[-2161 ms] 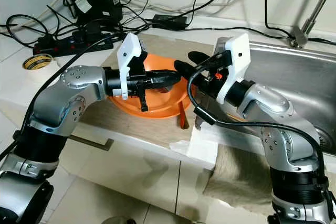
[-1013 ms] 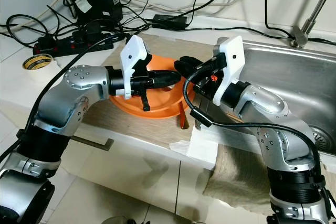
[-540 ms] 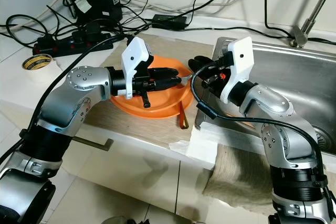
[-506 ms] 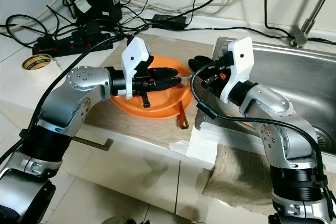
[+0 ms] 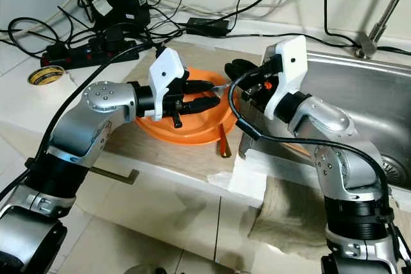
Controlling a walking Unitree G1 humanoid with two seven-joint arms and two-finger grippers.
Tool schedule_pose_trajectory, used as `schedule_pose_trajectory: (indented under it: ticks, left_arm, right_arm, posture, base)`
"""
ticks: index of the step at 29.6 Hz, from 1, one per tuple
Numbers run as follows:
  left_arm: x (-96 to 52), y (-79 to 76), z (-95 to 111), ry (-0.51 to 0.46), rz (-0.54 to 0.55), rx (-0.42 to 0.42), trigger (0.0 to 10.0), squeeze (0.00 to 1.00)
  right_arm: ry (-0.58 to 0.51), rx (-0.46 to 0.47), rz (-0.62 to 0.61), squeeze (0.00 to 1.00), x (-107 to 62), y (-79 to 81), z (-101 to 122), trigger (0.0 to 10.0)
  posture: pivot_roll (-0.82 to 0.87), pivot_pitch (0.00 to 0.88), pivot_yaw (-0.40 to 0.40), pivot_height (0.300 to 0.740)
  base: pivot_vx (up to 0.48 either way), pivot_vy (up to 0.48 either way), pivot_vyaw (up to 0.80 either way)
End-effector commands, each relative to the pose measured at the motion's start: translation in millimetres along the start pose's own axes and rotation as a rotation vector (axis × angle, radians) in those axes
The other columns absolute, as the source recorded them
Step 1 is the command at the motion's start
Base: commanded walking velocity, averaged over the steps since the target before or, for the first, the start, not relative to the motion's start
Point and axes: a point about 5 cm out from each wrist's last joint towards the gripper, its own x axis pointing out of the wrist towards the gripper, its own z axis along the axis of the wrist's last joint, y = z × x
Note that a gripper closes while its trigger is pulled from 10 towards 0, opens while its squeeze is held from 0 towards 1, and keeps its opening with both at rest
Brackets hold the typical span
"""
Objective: Kitchen organization
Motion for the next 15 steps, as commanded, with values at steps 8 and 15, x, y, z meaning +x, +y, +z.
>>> schedule_pose_trajectory:
  ticks: [8, 15]
  left_arm:
    - [3.0, -0.3, 0, 0.019, 0.0, 0.012, 10.0, 0.0]
    - [3.8, 0.2, -3, 0.026, 0.012, 0.002, 10.0, 0.0]
  right_arm:
    - [-0.152, -0.028, 0.024, 0.0, 7.2, 0.6, 32, 0.0]
    - [-0.198, -0.047, -0.042, 0.0, 3.8, -11.2, 43, 0.0]
  posture:
    - [-0.02, 0.0, 0.045, 0.74]
    - [-0.03, 0.0, 0.045, 0.74]
  base:
    - [0.0, 0.0, 0.0]
    - [0.0, 0.0, 0.0]
